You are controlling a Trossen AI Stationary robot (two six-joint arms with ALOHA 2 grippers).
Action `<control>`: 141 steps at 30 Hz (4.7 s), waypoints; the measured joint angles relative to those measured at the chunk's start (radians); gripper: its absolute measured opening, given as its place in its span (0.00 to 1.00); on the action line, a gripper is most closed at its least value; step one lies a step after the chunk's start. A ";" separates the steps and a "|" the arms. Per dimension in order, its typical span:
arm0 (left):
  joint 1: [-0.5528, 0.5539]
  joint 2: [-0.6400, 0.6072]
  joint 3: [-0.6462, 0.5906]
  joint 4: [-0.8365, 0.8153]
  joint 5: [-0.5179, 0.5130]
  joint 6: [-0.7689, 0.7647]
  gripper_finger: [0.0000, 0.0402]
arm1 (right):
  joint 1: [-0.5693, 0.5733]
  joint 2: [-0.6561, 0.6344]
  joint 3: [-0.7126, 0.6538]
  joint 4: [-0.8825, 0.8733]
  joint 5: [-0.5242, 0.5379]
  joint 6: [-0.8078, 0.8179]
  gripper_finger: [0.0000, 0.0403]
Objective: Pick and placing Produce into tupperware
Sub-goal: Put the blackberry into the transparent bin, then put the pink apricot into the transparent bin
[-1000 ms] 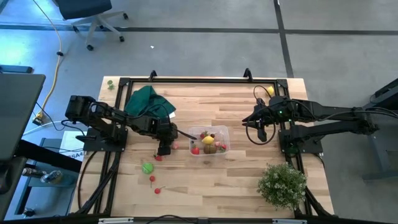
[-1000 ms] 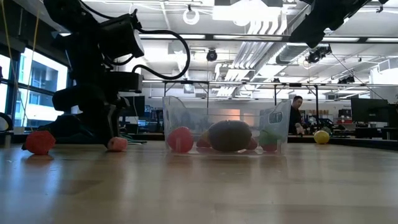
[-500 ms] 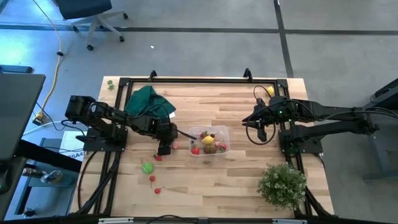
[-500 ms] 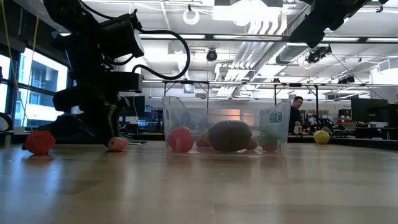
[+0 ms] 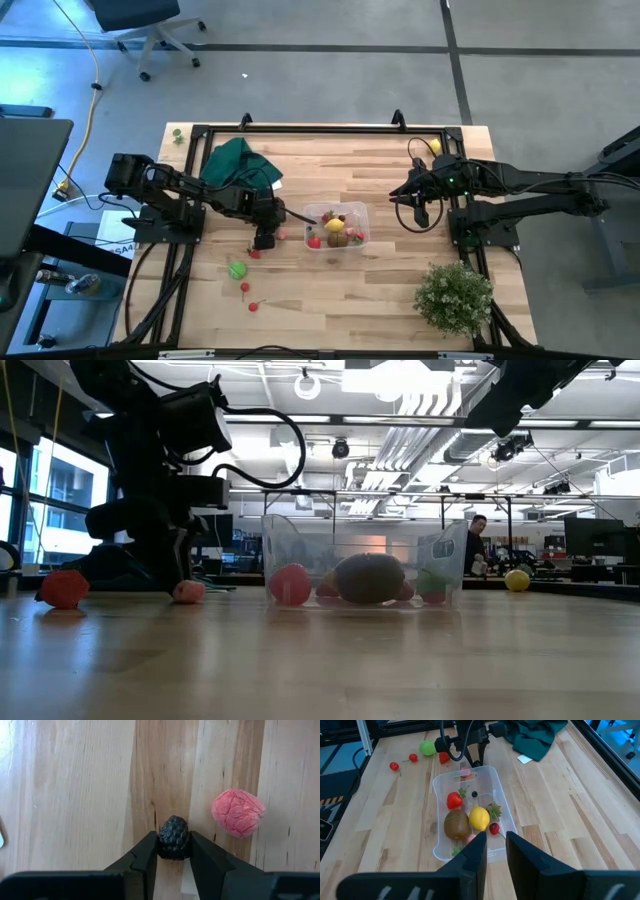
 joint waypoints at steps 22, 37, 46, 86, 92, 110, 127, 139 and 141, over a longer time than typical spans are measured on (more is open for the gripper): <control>0.066 -0.181 0.387 -0.128 -0.073 0.238 0.21 | 0.000 0.000 0.000 0.000 0.000 0.000 0.15; -0.022 0.206 0.683 -0.191 0.057 0.307 0.22 | 0.000 0.000 0.000 0.000 0.000 0.000 0.15; -0.048 0.350 0.683 -0.203 0.118 0.264 0.22 | 0.000 0.000 0.000 0.000 0.000 0.000 0.15; -0.046 0.449 0.683 -0.231 0.132 0.237 0.36 | 0.000 0.000 0.000 0.000 0.000 0.000 0.15; -0.047 0.439 0.683 -0.234 0.137 0.243 0.37 | 0.000 0.000 0.000 0.000 0.000 0.000 0.15; -0.038 0.139 0.683 -0.484 0.039 0.125 0.26 | 0.000 0.000 0.000 0.000 0.000 0.000 0.15; -0.042 -0.069 0.293 -0.336 0.086 -0.102 0.27 | 0.000 0.000 0.000 0.000 0.000 0.000 0.15; -0.040 -0.073 0.095 -0.090 0.158 -0.123 0.27 | 0.000 0.000 0.000 0.000 0.000 0.000 0.15; -0.040 -0.073 0.095 -0.087 0.157 -0.111 0.27 | 0.000 0.000 0.000 0.000 0.000 0.000 0.15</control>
